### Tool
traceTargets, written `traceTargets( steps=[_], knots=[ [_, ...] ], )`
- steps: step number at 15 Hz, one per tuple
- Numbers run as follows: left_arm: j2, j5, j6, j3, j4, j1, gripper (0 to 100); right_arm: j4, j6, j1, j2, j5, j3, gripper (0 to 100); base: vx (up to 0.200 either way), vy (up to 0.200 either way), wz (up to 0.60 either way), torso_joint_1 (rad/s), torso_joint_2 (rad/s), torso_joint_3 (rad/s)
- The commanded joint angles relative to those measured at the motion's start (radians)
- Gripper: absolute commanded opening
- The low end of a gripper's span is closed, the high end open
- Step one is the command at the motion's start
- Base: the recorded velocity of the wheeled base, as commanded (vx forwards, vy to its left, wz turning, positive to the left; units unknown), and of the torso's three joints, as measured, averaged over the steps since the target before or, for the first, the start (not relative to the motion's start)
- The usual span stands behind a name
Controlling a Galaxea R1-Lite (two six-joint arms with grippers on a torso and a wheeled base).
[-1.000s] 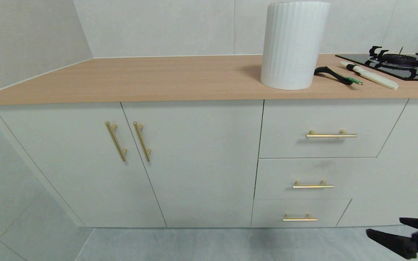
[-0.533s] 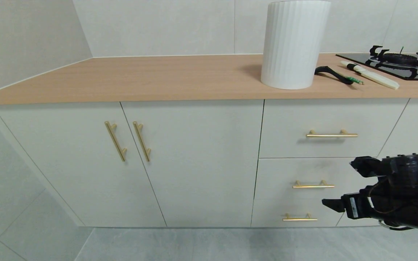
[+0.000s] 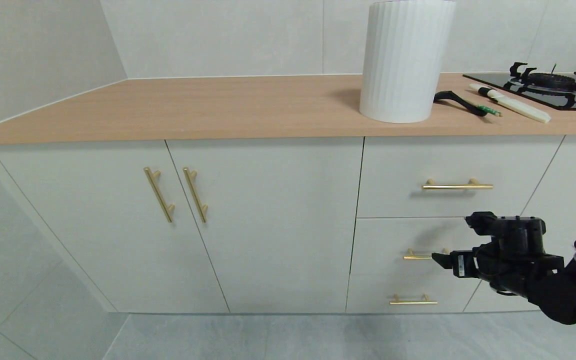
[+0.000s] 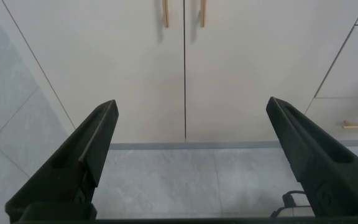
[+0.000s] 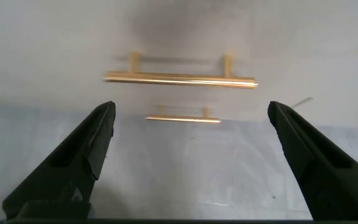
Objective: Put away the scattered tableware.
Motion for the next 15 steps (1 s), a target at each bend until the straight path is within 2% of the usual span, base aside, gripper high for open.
traceTargets(
  steps=[1,3,10,12,15],
  knots=[
    [0.001,0.0,0.0,0.0,0.0,0.0,100,-0.026,0.002,-0.007,0.092,-0.043,-0.015,100,0.0,0.0,0.0,0.0,0.0,0.0],
    [0.001,0.0,0.0,0.0,0.0,0.0,100,-0.055,0.065,-0.007,0.146,-0.092,-0.068,100,0.0,0.0,0.0,0.0,0.0,0.0],
    [0.001,0.0,0.0,0.0,0.0,0.0,100,-0.076,0.157,-0.007,0.258,-0.16,-0.183,100,0.0,0.0,0.0,0.0,0.0,0.0],
    [0.001,0.0,0.0,0.0,0.0,0.002,100,-0.135,0.161,-0.006,0.283,-0.174,-0.185,100,0.0,0.0,0.0,0.0,0.0,0.0],
    [0.001,0.0,0.0,0.0,0.0,0.0,100,-0.147,0.157,-0.006,0.301,-0.177,-0.182,100,0.0,0.0,0.0,0.0,0.0,0.0]
  ],
)
